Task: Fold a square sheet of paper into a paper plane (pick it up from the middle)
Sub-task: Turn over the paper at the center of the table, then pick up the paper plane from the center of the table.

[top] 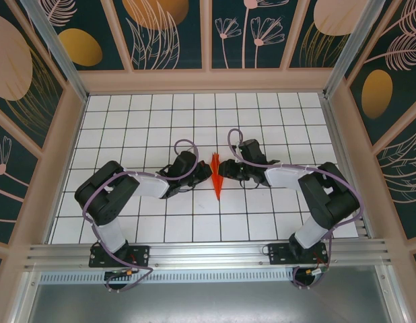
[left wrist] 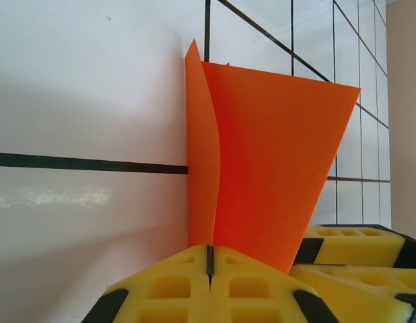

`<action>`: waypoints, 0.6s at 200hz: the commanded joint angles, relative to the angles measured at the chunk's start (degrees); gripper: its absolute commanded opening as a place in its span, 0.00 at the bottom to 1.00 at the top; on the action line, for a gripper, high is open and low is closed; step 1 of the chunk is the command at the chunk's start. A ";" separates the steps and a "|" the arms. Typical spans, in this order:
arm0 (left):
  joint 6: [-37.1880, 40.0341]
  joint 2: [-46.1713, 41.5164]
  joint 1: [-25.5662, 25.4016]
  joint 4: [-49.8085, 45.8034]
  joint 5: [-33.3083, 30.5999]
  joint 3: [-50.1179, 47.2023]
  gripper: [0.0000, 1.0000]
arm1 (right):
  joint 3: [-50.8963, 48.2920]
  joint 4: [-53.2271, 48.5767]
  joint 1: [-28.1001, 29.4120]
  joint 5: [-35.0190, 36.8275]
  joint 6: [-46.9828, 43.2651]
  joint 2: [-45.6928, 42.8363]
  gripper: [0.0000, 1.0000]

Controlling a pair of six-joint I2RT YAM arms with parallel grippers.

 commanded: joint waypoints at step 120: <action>-0.59 1.67 -0.38 1.82 -0.94 -1.57 0.00 | 1.91 -2.53 2.34 -2.61 -1.14 1.57 0.51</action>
